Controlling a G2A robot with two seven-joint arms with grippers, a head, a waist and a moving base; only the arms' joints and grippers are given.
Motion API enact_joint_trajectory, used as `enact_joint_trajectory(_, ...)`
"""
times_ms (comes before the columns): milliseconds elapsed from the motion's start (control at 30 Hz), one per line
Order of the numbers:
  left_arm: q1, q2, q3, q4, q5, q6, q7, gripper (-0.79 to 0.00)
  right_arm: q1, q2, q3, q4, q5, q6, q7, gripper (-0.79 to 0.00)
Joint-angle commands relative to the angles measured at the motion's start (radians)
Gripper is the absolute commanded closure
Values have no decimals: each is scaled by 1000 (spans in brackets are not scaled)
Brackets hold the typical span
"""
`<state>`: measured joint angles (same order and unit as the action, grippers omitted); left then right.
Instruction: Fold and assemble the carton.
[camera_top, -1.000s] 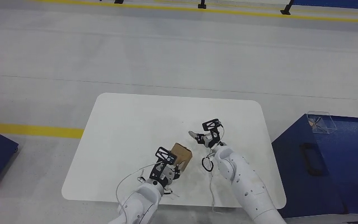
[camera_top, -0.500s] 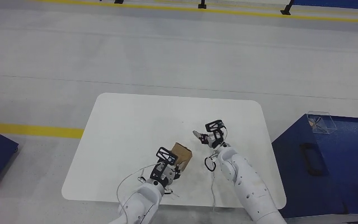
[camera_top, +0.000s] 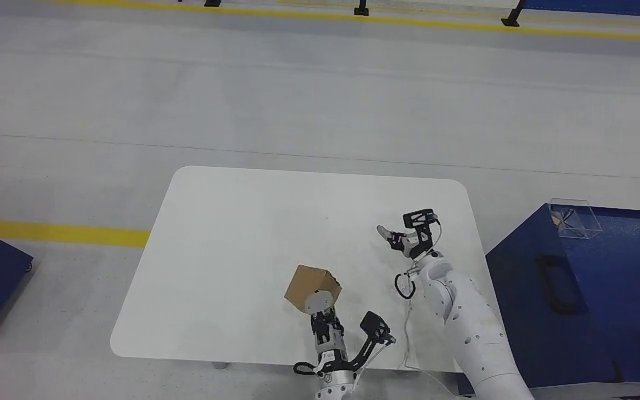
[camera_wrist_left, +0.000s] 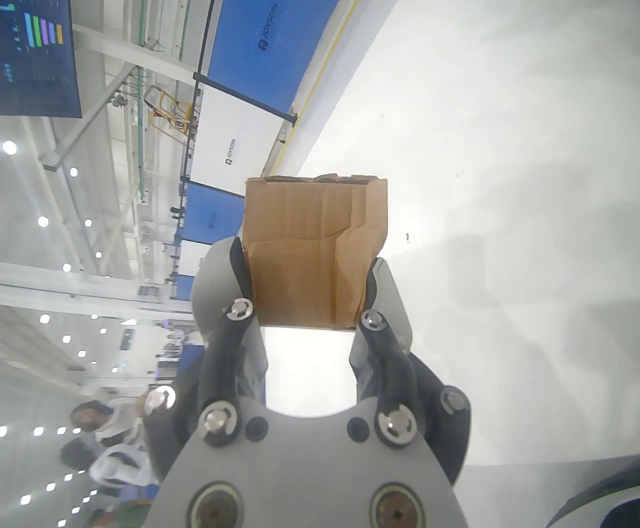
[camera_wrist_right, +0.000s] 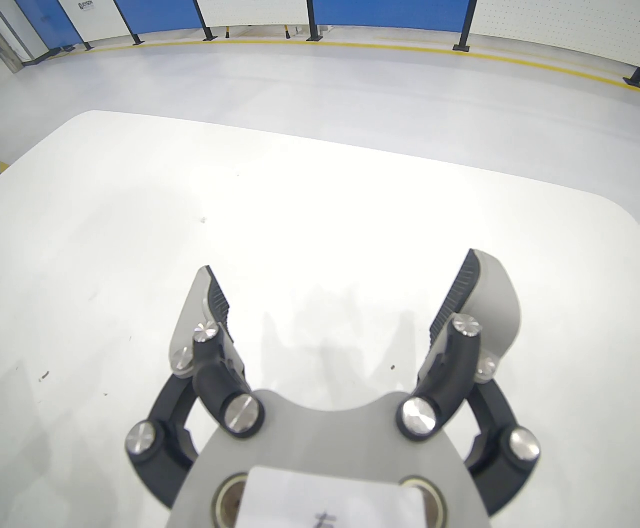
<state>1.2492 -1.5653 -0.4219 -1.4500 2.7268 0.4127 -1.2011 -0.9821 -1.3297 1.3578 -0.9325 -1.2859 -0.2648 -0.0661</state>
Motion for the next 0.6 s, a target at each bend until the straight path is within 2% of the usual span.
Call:
enact_joint_trajectory(0,-25,-39,17,69,-41,-24,-32,0,0,0,0,0,0,0,0,-785)
enact_joint_trajectory(100,-50,-90,20,145,-120,-23,-64,0,0,0,0,0,0,0,0,-785)
enact_joint_trajectory(167,-69,-122,8,198,-188,-21,-81,-92,0,0,0,0,0,0,0,-785)
enact_joint_trajectory(233,-90,-149,15,260,-208,-32,-70,-99,0,0,0,0,0,0,0,-785)
enact_joint_trajectory(300,-97,-174,24,292,-208,-9,-69,-265,0,0,0,0,0,0,0,-785)
enact_joint_trajectory(367,-112,-188,36,312,-223,1,-62,-388,0,0,0,0,0,0,0,-785)
enact_joint_trajectory(400,-119,-192,43,318,-231,5,-64,-474,0,0,0,0,0,0,0,-785)
enact_joint_trajectory(433,-124,-195,52,322,-236,8,-68,-606,0,0,0,0,0,0,0,-785)
enact_joint_trajectory(467,-129,-197,63,322,-250,5,-67,-785,0,0,0,0,0,0,0,-785)
enact_joint_trajectory(567,-138,-198,91,299,-314,-12,-53,-785,0,0,0,0,0,0,0,-785)
